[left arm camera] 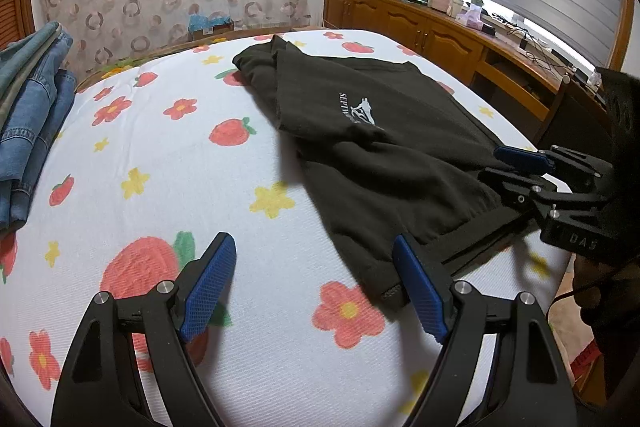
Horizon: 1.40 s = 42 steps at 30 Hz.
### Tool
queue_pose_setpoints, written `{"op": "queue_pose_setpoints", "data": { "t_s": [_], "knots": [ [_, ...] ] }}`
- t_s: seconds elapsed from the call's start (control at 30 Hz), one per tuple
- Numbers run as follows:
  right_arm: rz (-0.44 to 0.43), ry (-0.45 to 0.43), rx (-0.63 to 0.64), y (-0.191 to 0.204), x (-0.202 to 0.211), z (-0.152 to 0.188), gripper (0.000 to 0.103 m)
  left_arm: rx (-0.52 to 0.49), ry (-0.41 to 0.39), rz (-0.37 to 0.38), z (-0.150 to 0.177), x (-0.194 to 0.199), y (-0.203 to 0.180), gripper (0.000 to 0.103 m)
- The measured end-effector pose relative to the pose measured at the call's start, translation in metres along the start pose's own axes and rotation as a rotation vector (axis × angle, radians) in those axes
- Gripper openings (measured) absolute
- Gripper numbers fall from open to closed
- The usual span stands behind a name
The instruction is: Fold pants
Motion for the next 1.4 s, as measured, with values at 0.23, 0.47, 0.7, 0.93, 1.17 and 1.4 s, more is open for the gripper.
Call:
{"op": "queue_pose_setpoints", "data": {
  "t_s": [0.23, 0.47, 0.7, 0.93, 1.17, 1.4],
  "knots": [
    [0.016, -0.018, 0.035, 0.002, 0.000, 0.006, 0.066, -0.003, -0.003, 0.004, -0.001, 0.001, 0.000, 0.082],
    [0.022, -0.015, 0.046, 0.010, -0.005, 0.006, 0.067, 0.004, 0.010, 0.027, -0.003, 0.002, 0.001, 0.082],
    [0.028, 0.018, 0.046, 0.008, -0.005, 0.003, 0.067, -0.003, -0.036, 0.046, -0.025, 0.010, 0.011, 0.082],
    [-0.004, 0.023, 0.054, 0.014, 0.004, -0.031, 0.067, -0.028, -0.093, 0.041, -0.057, 0.010, 0.040, 0.082],
    [-0.060, 0.006, 0.102, 0.037, -0.014, -0.069, 0.067, -0.018, -0.094, 0.006, -0.066, -0.010, 0.073, 0.082],
    [-0.138, 0.044, 0.156, 0.065, -0.057, -0.073, 0.067, 0.041, -0.092, 0.018, -0.059, -0.015, 0.089, 0.082]
  ]
}}
Point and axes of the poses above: each gripper's, at about its wrist camera, not at the fingertips, and x roughly against the way its jaws point, y to its left, z to its underside, the point moved 7 cm from there along -x, roughly the way its jaws point, and after that the axes turned 14 degrees about -y, right-handed, at the moved point
